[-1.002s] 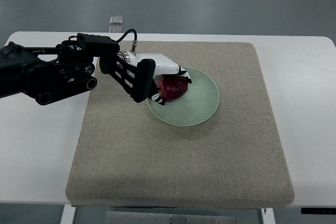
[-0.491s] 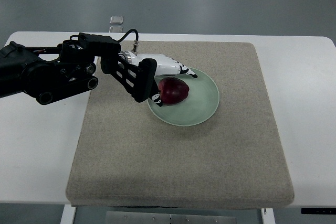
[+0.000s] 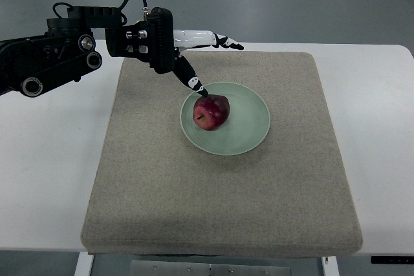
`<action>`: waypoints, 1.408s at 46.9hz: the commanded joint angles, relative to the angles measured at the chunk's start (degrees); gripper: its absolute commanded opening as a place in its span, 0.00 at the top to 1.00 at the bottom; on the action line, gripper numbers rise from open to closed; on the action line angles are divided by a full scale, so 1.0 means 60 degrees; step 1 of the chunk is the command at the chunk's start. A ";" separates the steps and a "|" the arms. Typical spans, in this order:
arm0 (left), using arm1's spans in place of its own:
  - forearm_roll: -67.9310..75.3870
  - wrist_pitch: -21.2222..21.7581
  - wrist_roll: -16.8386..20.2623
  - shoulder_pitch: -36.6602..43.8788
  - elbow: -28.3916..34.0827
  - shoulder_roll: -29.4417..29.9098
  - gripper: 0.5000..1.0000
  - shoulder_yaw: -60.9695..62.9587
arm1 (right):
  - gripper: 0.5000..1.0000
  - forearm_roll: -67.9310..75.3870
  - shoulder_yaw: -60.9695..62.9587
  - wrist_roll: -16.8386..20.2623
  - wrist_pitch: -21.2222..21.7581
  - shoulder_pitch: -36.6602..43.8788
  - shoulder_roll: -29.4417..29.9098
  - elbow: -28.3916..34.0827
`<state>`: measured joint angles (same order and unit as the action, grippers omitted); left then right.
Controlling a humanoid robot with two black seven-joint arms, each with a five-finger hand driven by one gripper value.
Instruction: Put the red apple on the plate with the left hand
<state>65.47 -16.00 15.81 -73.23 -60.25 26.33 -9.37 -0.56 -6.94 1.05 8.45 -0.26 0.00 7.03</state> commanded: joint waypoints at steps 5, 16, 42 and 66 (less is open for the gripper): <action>-0.1813 0.0059 0.0001 0.0046 0.0798 0.0108 0.00 -0.0474 | 0.07 0.0006 0.0000 -0.0013 -0.0002 0.0000 0.0000 0.0000; -0.4260 -0.0160 -0.0042 0.0119 0.2102 0.0123 0.00 -0.0562 | 0.07 0.0006 0.0000 -0.0013 -0.0002 0.0000 0.0000 0.0000; -1.0836 -0.2664 -0.0555 0.1232 0.4021 0.1178 0.00 -0.0768 | 0.07 0.0006 0.0000 -0.0013 -0.0002 0.0000 0.0000 0.0000; -1.4442 -0.3167 -0.3646 0.2712 0.4989 0.1031 0.00 -0.2437 | 0.07 0.0021 0.0000 0.0001 0.0013 0.0000 0.0000 0.0015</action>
<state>-21.62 -35.01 -5.67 -57.86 -30.21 32.55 -23.26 -0.57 -6.94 1.01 8.45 -0.25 0.00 7.03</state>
